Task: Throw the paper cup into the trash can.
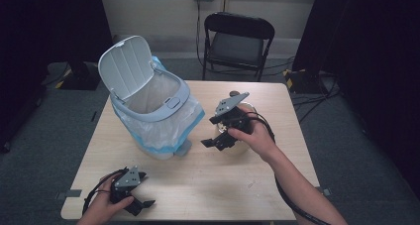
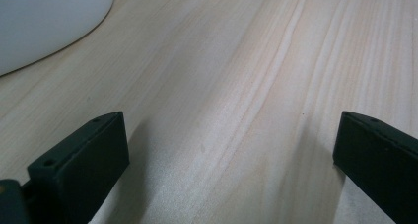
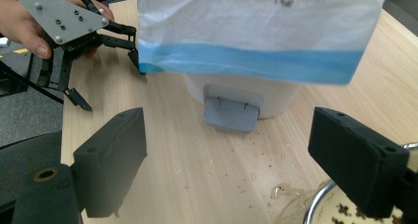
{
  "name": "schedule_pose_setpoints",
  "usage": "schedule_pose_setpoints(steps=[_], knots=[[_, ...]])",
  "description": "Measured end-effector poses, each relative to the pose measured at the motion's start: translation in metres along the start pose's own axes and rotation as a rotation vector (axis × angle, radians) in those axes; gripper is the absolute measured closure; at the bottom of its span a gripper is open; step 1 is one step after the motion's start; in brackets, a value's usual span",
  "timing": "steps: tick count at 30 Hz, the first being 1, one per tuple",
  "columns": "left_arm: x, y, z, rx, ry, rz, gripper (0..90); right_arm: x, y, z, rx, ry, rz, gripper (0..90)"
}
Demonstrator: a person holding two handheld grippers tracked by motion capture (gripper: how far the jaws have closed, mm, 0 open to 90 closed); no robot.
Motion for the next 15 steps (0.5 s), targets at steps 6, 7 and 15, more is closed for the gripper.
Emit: schedule_pose_setpoints(steps=[6, 7, 15], knots=[[0.0, 0.0, 0.0, 0.0, 0.0, 0.0, 0.0, 0.015, -0.003, 0.006, 0.006, 0.024, 0.0, 14.3], [0.0, 0.0, 0.0, 0.0, 0.0, 0.0, 0.0, 0.018, -0.003, 0.007, 0.004, 0.024, 0.001, 14.3], [0.0, 0.0, 0.0, 0.0, 0.0, 0.0, 0.0, 0.038, -0.007, 0.013, 0.003, 0.05, -0.003, 14.3]])
Point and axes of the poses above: each handheld gripper's, and its own axes: y roughly forward along the jaws, x roughly out of its underside, z roughly to its right, the point moved 10 cm from there along y, roughly forward along the jaws, and after that the axes turned 14 degrees about y, right-handed, at the moved point
